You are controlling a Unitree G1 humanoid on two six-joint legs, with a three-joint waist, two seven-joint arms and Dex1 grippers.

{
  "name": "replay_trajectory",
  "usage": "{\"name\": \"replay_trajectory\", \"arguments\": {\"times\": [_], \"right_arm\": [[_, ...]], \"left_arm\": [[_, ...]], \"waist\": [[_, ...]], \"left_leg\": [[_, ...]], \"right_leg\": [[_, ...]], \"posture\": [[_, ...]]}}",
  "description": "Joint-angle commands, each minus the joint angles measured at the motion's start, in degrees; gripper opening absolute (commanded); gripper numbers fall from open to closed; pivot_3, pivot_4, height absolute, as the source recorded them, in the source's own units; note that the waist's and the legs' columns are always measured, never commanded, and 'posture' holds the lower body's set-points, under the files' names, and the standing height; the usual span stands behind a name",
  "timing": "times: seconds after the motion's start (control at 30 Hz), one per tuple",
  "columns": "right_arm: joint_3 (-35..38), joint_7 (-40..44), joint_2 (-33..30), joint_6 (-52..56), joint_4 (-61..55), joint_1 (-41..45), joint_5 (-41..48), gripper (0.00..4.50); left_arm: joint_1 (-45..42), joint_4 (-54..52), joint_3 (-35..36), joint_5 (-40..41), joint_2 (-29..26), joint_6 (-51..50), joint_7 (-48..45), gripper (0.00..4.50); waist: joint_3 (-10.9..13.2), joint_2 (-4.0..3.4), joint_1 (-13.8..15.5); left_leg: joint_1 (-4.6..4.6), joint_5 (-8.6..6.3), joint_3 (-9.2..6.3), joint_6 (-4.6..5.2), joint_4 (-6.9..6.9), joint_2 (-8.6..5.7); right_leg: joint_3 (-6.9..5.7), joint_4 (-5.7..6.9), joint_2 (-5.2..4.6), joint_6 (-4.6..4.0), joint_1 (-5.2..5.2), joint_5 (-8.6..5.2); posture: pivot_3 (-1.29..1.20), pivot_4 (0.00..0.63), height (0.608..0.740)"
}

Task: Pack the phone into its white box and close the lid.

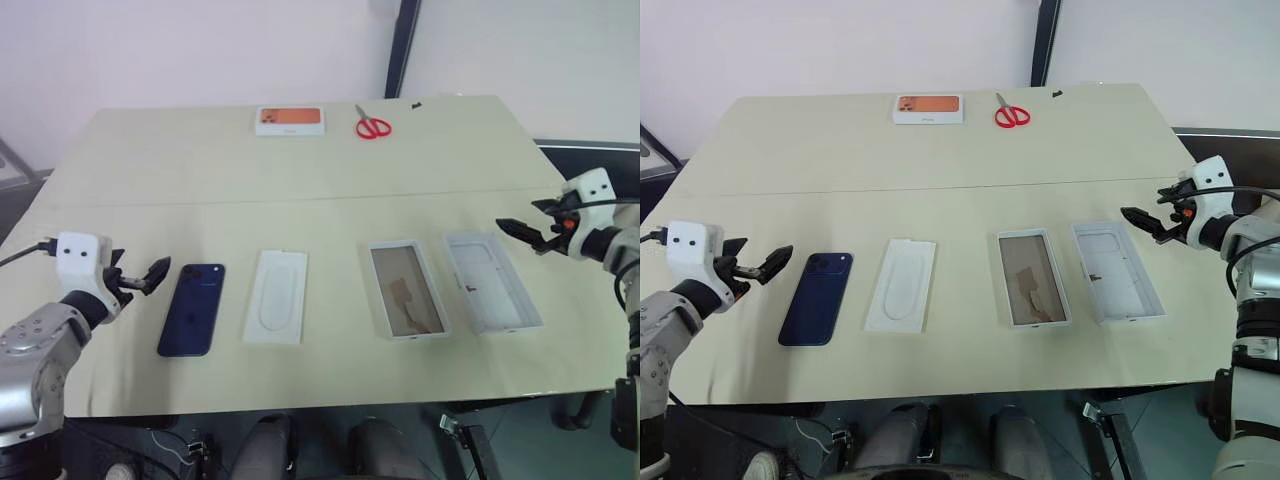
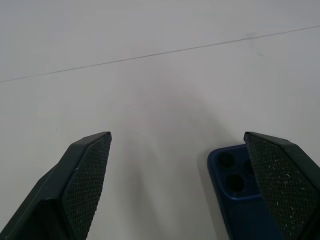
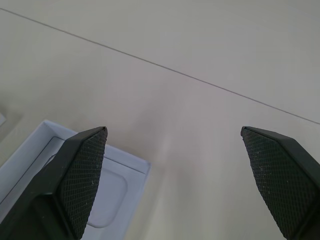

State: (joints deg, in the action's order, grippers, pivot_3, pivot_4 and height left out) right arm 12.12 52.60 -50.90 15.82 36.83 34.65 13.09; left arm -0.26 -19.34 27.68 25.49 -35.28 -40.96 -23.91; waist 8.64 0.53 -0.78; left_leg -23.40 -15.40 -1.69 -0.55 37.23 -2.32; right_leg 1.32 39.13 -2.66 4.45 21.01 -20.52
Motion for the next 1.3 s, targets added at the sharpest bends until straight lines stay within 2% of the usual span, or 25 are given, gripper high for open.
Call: {"name": "replay_trajectory", "arguments": {"times": [0.03, 0.2, 0.47, 0.6, 0.8, 0.97, 1.17, 1.3], "right_arm": [[0.20, 0.53, -0.13, -0.85, -1.42, 1.99, 0.19, 4.47], [-0.82, 0.89, 1.07, -0.16, -4.16, 2.05, 0.52, 4.47], [-5.32, 0.35, 7.18, 3.09, -18.17, -1.78, 0.94, 4.47], [-7.16, -0.68, 10.38, 6.19, -25.46, -2.86, 1.56, 4.47], [-7.90, -1.41, 11.82, 12.83, -38.91, -7.17, 4.90, 4.47], [-11.76, -1.03, 12.40, 15.69, -49.01, -10.86, 6.08, 4.47], [-16.64, -1.30, 14.20, 16.35, -53.92, -12.03, 5.97, 4.47], [-18.84, -0.31, 13.27, 15.83, -55.27, -12.94, 5.44, 4.47]], "left_arm": [[0.01, -2.35, 0.25, 0.21, -0.15, 0.33, 0.43, 4.50], [0.81, -3.25, 1.07, 0.68, -0.01, 0.21, 0.69, 4.50], [-0.23, -6.97, 0.25, 2.30, 2.15, -1.33, 2.84, 4.50], [-3.75, -9.78, -3.41, 4.40, 4.96, -3.80, 4.58, 4.50], [-6.60, -11.42, -9.92, 6.12, 3.20, -8.05, 2.27, 4.50], [-10.03, -13.10, -10.95, 14.85, 1.89, -21.43, 1.83, 4.50], [-18.71, -12.28, -5.07, 24.67, 7.87, -40.67, 9.55, 4.50], [-23.58, -10.97, -2.67, 24.81, 10.61, -50.15, 13.17, 4.50]], "waist": [[0.00, 0.00, -0.03], [0.00, 0.00, -0.05], [0.02, 0.03, 0.09], [0.04, 0.06, 0.37], [0.04, 0.07, 0.14], [0.07, 0.09, -0.06], [0.14, 0.21, 0.03], [0.21, 0.33, 0.11]], "left_leg": [[0.00, 0.00, 0.00, 0.00, 0.00, 0.00], [0.00, 0.00, 0.00, 0.00, 0.00, 0.00], [0.00, 0.00, -0.01, 0.00, 0.02, 0.00], [-0.01, 0.00, -0.03, 0.00, 0.11, 0.00], [-0.01, 0.00, -0.04, -0.01, 0.08, 0.00], [0.00, 0.00, -0.04, 0.00, 0.09, 0.00], [0.02, 0.00, -0.09, 0.00, 0.19, 0.00], [0.01, 0.01, -0.09, -0.01, 0.27, 0.00]], "right_leg": [[0.00, 0.00, 0.00, 0.00, 0.00, 0.00], [0.00, 0.00, 0.00, 0.00, 0.00, 0.00], [0.00, 0.03, 0.01, 0.01, 0.00, 0.00], [-0.03, 0.04, 0.01, 0.01, -0.03, 0.01], [-0.03, 0.04, 0.02, 0.05, -0.01, 0.03], [0.00, 0.06, 0.03, 0.05, -0.01, 0.03], [-0.04, 0.14, 0.06, 0.05, -0.03, 0.03], [-0.06, 0.16, 0.08, 0.06, -0.05, 0.03]], "posture": [[0.00, 0.150, 0.740], [0.00, 0.150, 0.740], [0.00, 0.150, 0.740], [0.00, 0.150, 0.740], [0.00, 0.150, 0.740], [0.00, 0.150, 0.740], [0.00, 0.150, 0.740], [0.00, 0.150, 0.740]]}}
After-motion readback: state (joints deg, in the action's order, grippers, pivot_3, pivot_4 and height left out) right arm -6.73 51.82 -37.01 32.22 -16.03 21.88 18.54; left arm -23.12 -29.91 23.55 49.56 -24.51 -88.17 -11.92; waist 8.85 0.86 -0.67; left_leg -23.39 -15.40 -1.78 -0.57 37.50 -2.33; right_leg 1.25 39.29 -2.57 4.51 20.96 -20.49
